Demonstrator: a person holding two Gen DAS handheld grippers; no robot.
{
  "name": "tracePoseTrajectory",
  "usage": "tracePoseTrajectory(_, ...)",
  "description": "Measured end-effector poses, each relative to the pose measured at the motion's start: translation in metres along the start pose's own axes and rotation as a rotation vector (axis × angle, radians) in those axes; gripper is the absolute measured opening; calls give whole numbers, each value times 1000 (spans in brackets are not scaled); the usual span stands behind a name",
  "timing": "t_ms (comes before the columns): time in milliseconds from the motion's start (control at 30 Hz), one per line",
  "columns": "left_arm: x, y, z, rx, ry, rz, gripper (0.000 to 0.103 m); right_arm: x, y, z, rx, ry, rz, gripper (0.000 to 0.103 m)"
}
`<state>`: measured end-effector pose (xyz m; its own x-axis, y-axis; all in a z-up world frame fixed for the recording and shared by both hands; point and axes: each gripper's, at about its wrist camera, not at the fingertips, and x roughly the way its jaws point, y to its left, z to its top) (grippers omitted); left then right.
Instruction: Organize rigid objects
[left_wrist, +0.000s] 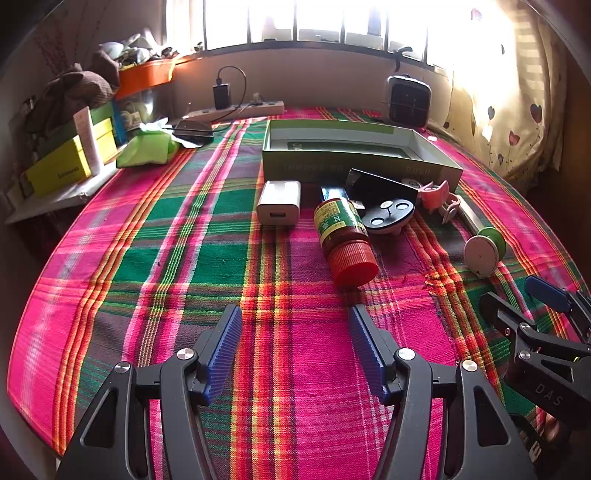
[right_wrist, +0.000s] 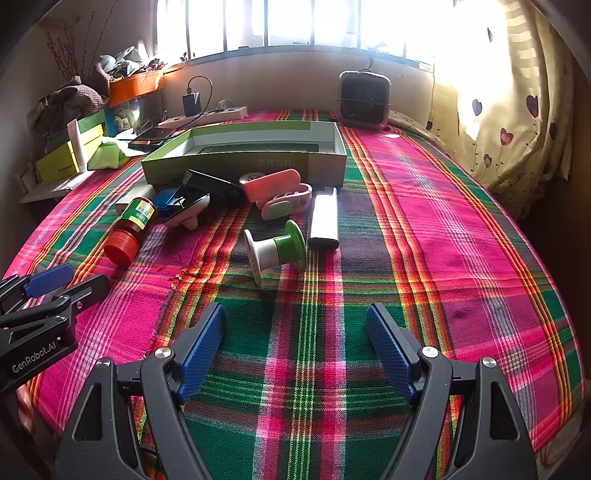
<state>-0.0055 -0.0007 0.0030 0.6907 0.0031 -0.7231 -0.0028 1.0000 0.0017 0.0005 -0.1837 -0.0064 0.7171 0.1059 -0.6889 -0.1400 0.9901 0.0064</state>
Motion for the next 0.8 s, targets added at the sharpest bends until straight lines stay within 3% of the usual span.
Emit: tracePoseTrajectory(800,-1,0,-1,0,-3,0,59,0,0,0,2,-2,-2,78)
